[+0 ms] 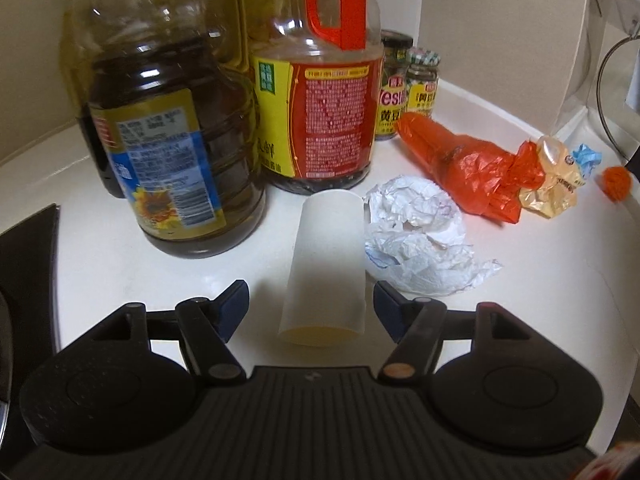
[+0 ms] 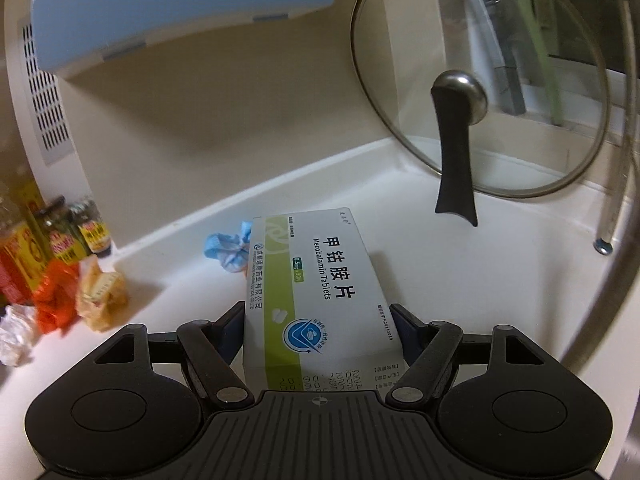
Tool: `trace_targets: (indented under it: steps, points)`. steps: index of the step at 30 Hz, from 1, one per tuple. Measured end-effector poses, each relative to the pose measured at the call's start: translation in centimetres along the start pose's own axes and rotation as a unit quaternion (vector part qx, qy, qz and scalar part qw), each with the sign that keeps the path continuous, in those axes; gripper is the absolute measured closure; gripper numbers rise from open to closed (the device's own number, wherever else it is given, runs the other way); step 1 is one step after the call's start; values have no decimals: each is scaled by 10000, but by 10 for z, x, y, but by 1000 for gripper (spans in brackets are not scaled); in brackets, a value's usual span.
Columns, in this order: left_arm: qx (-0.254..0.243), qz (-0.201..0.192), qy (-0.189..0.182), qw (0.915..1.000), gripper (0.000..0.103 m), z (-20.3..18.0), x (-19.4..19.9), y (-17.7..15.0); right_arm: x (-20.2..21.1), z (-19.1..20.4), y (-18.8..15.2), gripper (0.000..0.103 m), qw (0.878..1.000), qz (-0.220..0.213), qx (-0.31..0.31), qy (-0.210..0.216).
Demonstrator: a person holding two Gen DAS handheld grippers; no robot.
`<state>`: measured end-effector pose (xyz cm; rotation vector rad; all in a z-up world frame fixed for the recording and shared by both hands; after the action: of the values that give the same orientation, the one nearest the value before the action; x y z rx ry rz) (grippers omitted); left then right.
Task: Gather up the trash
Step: 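Grasp the white-and-green medicine box with the right gripper while the left reaches the cardboard tube, then grasp the white cardboard tube with the left gripper while the right lifts the box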
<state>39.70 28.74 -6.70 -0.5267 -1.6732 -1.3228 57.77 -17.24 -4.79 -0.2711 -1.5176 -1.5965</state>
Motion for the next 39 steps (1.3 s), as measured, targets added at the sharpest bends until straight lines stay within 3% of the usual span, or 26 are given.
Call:
trace_targets:
  steps: [7, 25, 39]
  points:
    - [-66, 161, -137, 9998, 58, 0, -9, 3, 24, 4, -14, 29, 9997, -152, -151, 105]
    - [191, -179, -119, 9996, 59, 2, 48, -40, 62, 23, -53, 29, 9976, -139, -343, 591]
    - [484, -434, -121, 9978, 59, -20, 116, -96, 97, 64, -104, 29, 9888, 241, -1, 1470]
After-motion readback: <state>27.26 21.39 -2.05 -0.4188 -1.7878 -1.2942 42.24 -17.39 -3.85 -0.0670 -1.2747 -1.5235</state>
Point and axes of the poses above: each gripper's, at about its wrist camera, not at the fingertips, and x roughly against the way its jaws point, z to its left, y to its top, the point moved 3 cm from there along -x, roughly the way its jaws point, and after that the axes turned 12 degrees about z, right-handed, at the moved point
